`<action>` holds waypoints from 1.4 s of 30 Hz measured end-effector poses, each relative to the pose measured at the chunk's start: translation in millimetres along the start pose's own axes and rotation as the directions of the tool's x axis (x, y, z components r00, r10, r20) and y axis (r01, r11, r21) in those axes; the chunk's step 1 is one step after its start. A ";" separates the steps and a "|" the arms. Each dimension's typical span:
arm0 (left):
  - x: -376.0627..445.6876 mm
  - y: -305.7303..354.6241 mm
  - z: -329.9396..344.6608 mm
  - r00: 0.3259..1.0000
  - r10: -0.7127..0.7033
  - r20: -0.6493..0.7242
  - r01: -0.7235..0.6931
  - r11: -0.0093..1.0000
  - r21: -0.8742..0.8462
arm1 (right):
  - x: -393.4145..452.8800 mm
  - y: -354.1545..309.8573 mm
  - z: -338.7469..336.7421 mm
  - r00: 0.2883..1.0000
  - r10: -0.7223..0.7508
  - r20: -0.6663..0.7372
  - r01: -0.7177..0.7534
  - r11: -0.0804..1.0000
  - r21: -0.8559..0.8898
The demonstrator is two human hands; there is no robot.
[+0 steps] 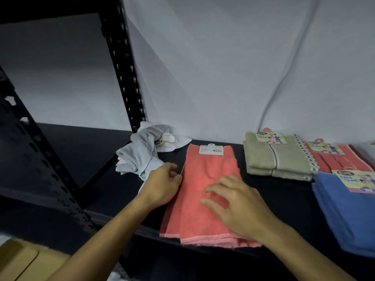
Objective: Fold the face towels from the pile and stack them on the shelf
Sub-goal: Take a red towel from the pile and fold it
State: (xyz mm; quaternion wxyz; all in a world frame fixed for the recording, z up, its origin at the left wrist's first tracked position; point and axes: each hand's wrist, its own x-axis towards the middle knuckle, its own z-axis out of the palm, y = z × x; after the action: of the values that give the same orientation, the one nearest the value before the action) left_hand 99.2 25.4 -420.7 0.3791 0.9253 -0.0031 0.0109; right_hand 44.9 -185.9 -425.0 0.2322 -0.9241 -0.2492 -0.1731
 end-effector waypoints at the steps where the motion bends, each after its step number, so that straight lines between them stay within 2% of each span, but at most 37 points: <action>1: -7.5 -1.5 -1.1 1.000 -0.005 -0.017 0.005 0.999 0.033 | -8.3 -7.3 -3.9 0.995 -0.009 0.096 0.006 0.999 0.035; 3: -20.1 -4.2 0.0 0.999 -0.027 -0.026 0.029 0.996 0.085 | -22.1 -13.2 -4.7 0.965 -0.067 0.253 0.061 0.998 0.031; 4: -25.4 -5.1 1.5 0.999 -0.041 -0.023 0.043 0.994 0.105 | -27.5 -13.5 -2.4 0.955 -0.100 0.279 0.097 0.995 0.024; 8: -41.9 -9.4 9.2 0.999 -0.043 -0.028 0.045 0.996 0.075 | -36.7 -12.3 6.0 0.968 -0.136 0.213 0.129 0.991 0.044; 10: -48.5 -13.1 11.7 0.996 -0.044 -0.072 0.044 0.999 0.003 | -36.4 -11.0 4.5 0.982 -0.082 0.172 0.064 0.993 0.104; 12: -53.6 -16.8 12.8 0.993 -0.046 -0.110 0.040 0.997 -0.061 | -34.5 -11.9 -1.7 0.993 0.027 0.114 -0.054 0.969 0.240; 15: -58.6 -17.5 14.1 0.991 -0.033 -0.131 0.023 0.997 -0.077 | -29.4 -10.7 -11.7 0.977 0.207 -0.054 -0.165 0.888 0.429; 18: -60.6 -16.4 16.1 0.988 -0.030 -0.151 0.019 0.997 -0.071 | -23.2 2.2 -23.2 0.882 0.450 -0.138 -0.302 0.766 0.567; 20: -60.5 -16.2 16.6 0.987 -0.035 -0.154 0.025 0.997 -0.070 | -21.2 13.5 -32.6 0.784 0.594 -0.182 -0.379 0.689 0.618; 23: -59.6 -16.9 16.7 0.987 -0.032 -0.158 0.022 0.998 -0.062 | -28.7 28.0 -46.1 0.647 0.733 -0.210 -0.480 0.605 0.635; 25: -59.4 -16.7 17.3 0.986 -0.035 -0.162 0.024 0.997 -0.067 | -38.7 36.7 -49.3 0.571 0.796 -0.198 -0.573 0.560 0.598; 27: -59.0 -16.4 17.9 0.985 -0.039 -0.170 0.027 0.997 -0.071 | -49.1 44.3 -46.4 0.554 0.813 -0.181 -0.693 0.570 0.441; 29: -59.0 -15.8 18.2 0.983 -0.047 -0.176 0.034 0.997 -0.075 | -56.2 44.5 -40.6 0.567 0.809 -0.153 -0.774 0.587 0.235; 32: -59.7 -13.7 18.6 0.982 -0.061 -0.177 0.048 0.996 -0.078 | -60.5 37.9 -32.9 0.587 0.802 -0.111 -0.809 0.588 -0.024; 34: -61.4 -11.7 18.1 0.983 -0.066 -0.174 0.051 0.995 -0.084 | -59.5 29.1 -31.5 0.636 0.752 -0.174 -0.771 0.610 -0.185; 35: -63.0 -10.6 17.2 0.984 -0.070 -0.167 0.057 0.995 -0.083 | -58.8 24.4 -32.2 0.687 0.678 -0.260 -0.726 0.648 -0.229; 37: -67.7 -7.8 14.2 0.987 -0.079 -0.141 0.072 0.996 -0.056 | -57.5 10.4 -34.3 0.815 0.416 -0.402 -0.541 0.796 -0.273; 38: -69.5 -6.4 13.0 0.988 -0.084 -0.126 0.081 0.996 -0.030 | -56.6 3.7 -33.6 0.870 0.268 -0.415 -0.408 0.863 -0.298; 40: -74.7 -3.0 9.9 0.989 -0.112 -0.098 0.114 0.993 0.012 | -55.1 -4.2 -27.0 0.963 0.064 -0.263 -0.144 0.944 -0.297; 42: -79.3 1.0 8.3 0.986 -0.151 -0.075 0.152 0.988 0.005 | -49.5 -7.2 -16.2 0.998 -0.052 -0.038 0.040 0.962 -0.272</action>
State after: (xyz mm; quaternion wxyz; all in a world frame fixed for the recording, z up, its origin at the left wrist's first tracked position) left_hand 20.0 18.7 -427.7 0.3739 0.9237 0.0814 0.0163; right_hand -2.7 -207.6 -430.6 0.1053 -0.9371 -0.2392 -0.2315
